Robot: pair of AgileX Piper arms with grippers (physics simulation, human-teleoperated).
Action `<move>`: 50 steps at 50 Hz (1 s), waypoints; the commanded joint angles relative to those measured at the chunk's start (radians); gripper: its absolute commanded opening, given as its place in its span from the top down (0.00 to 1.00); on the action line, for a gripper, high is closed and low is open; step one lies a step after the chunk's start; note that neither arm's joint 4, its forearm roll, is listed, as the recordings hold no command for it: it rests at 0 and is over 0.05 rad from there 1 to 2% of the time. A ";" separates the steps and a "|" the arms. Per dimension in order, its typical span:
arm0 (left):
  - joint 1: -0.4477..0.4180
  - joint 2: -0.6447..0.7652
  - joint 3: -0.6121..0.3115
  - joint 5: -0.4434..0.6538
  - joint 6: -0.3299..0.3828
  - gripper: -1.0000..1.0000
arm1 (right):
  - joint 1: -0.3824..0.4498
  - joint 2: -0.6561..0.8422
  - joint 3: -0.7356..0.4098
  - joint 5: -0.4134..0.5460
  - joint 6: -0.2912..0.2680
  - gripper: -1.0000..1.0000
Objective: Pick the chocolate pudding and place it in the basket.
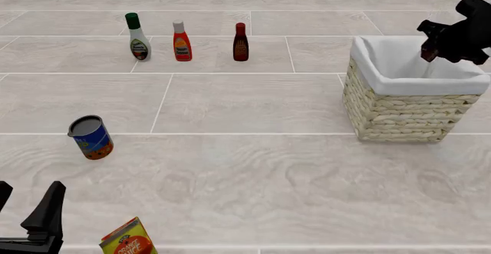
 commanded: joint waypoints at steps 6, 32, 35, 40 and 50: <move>0.000 0.000 0.000 0.000 0.000 0.00 | 0.002 0.008 0.017 -0.010 0.019 1.00; 0.000 0.000 0.000 0.000 0.000 0.00 | 0.007 0.025 0.020 -0.008 0.026 1.00; 0.000 0.000 0.000 0.000 0.000 0.00 | 0.005 0.028 0.023 -0.008 0.027 1.00; 0.000 0.000 0.000 0.000 0.000 0.00 | 0.008 0.032 0.030 -0.012 0.031 1.00; 0.000 0.000 0.000 0.000 0.000 0.00 | 0.013 0.040 0.033 -0.014 0.038 1.00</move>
